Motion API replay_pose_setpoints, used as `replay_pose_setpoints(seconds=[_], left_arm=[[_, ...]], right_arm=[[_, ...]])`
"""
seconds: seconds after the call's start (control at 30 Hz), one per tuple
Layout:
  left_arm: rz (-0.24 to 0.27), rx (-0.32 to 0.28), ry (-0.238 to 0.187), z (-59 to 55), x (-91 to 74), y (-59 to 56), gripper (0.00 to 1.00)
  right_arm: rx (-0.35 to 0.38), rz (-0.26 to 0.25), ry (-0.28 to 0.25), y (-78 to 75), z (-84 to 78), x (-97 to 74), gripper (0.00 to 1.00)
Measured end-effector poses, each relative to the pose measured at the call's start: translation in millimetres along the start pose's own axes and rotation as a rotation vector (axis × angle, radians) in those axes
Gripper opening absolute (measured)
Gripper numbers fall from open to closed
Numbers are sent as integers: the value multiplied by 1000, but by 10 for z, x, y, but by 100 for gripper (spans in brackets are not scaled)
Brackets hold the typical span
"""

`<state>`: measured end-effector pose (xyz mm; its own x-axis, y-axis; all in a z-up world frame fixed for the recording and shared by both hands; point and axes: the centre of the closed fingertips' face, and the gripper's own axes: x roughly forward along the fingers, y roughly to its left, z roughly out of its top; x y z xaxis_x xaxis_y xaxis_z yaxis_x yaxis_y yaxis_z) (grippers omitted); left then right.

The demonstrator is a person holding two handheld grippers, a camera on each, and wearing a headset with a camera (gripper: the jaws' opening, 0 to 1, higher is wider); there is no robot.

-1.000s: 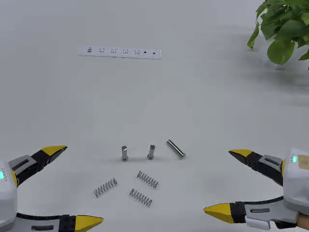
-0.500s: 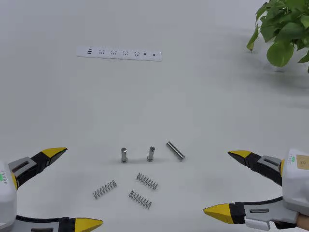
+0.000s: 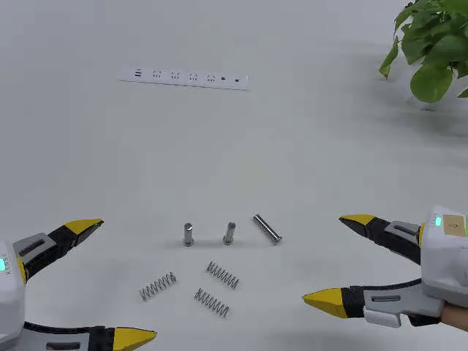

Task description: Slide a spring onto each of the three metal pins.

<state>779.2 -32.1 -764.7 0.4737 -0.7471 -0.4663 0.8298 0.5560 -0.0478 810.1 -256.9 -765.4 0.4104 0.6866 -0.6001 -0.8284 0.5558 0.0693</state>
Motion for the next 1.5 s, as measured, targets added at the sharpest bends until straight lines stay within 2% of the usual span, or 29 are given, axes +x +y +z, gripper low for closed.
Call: replay_pose_setpoints(seconds=[0.2, 0.37, 0.43, 0.47, 0.6, 0.8, 0.87, 1.1, 1.2, 1.5], left_arm=[[-6, 2, -3, 27, 28, -12, 100], [-7, -2, -7, 43, 44, -12, 100], [-8, -2, -8, 44, 49, -14, 100], [-9, -5, -11, 49, 54, -17, 100], [-11, -8, -14, 53, 69, -20, 100], [-6, -17, -22, 55, 78, -11, 100], [-4, -19, -23, 53, 80, -5, 100], [3, -22, -28, 46, 72, 22, 100], [5, -25, -29, 40, 71, 33, 100], [13, -39, -37, 35, 87, 51, 100]], right_arm=[[-14, 10, 9, -64, 120, 138, 80], [-15, 22, 26, -99, 160, 247, 78], [12, 33, 43, -99, 149, 284, 72], [-1, 32, 41, -109, 160, 311, 71], [-3, 37, 52, -141, 192, 391, 71], [-3, 63, 87, -160, 241, 525, 63], [12, 70, 119, -177, 217, 574, 60], [-6, 91, 161, -210, 223, 725, 49], [-8, 97, 198, -282, 170, 800, 44], [10, 88, 270, -414, 79, 1003, 32]])
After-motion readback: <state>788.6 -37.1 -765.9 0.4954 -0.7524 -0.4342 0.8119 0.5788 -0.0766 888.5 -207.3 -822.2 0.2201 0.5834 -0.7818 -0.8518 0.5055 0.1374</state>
